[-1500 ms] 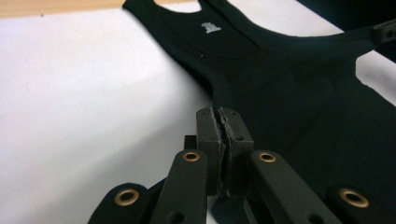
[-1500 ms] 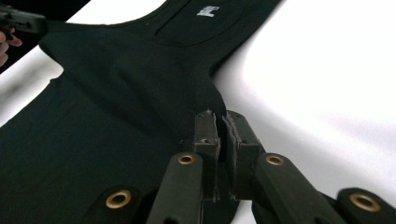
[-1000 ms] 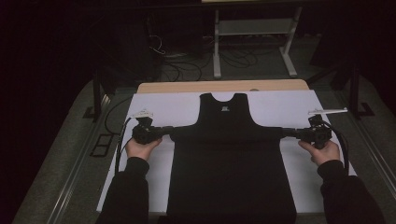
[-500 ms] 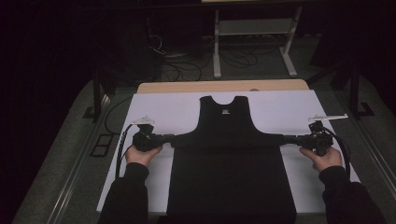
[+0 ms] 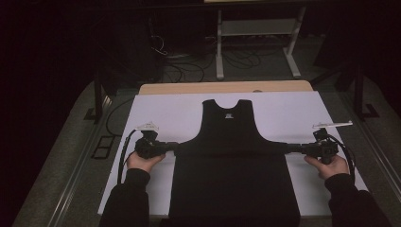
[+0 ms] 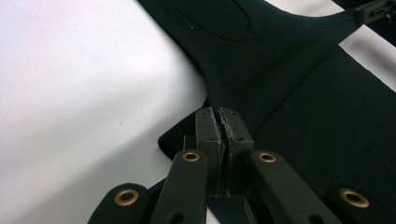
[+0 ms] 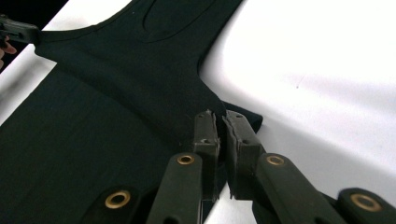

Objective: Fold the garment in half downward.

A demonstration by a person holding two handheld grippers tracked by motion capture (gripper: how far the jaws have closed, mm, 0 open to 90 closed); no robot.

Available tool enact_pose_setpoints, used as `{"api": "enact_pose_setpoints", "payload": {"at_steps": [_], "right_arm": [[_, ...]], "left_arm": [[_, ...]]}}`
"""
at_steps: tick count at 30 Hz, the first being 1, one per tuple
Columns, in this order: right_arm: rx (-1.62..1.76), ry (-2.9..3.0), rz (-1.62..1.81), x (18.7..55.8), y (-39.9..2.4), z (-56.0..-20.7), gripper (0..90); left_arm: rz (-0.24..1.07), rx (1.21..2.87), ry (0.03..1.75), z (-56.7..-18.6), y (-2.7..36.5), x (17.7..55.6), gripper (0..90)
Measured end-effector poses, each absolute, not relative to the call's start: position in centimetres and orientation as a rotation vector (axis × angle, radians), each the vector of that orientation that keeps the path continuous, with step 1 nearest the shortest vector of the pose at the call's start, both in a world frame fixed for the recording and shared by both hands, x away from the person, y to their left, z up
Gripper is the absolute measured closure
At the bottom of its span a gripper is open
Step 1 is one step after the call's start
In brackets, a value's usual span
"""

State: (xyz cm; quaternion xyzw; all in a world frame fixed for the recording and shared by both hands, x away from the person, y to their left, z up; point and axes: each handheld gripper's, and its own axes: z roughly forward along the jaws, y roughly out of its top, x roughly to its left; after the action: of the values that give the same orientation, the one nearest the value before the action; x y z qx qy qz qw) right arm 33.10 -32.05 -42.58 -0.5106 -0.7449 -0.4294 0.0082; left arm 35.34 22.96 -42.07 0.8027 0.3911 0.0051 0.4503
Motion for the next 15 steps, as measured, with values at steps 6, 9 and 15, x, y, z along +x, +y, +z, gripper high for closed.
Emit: {"api": "enact_pose_setpoints", "payload": {"at_steps": [6, 9, 15], "right_arm": [[-1.595, -2.313, -1.342, 32.6, -32.2, -42.6, 82.4], [-1.594, -2.309, -1.326, 32.2, -32.1, -42.7, 82.4], [-1.591, -2.305, -1.298, 31.7, -32.1, -43.0, 82.4]], "left_arm": [[-0.018, 2.002, 0.968, -42.2, 23.0, 34.9, 86.6], [-0.043, 2.019, 0.972, -42.5, 23.0, 34.6, 86.5], [-0.081, 2.052, 0.974, -42.9, 23.0, 34.3, 86.5]]}}
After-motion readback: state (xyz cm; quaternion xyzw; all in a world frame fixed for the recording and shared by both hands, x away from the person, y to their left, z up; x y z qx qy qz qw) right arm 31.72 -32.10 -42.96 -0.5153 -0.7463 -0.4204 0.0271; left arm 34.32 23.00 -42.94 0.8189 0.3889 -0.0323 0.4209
